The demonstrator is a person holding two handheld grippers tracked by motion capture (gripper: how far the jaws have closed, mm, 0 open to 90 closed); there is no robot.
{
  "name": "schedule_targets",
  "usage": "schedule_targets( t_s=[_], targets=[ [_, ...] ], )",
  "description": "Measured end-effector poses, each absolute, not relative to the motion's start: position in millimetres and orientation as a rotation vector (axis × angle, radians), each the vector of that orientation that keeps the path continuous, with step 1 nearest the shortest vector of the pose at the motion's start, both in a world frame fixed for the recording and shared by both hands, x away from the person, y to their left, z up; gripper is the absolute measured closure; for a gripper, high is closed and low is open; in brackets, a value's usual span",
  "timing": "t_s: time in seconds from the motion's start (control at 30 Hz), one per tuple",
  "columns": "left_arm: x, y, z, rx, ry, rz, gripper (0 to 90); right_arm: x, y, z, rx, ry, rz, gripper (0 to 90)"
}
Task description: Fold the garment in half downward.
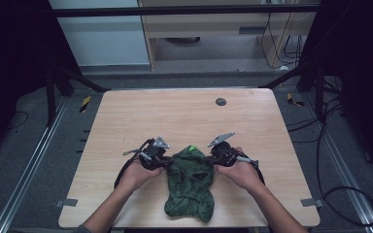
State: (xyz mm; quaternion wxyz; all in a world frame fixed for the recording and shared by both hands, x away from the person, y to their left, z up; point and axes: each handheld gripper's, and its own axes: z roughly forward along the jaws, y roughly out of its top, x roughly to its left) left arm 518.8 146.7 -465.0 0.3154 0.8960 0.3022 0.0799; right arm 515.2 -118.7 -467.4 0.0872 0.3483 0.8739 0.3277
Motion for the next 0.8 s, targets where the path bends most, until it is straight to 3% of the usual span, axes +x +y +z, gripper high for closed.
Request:
schedule_targets(
  t_s=[0.8],
  targets=[
    [523.7,144.6,-455.8,2.364,0.798,0.248,82.3,523.0,-118.5,-454.2,1.003,2.584,0.960,85.4]
  ],
)
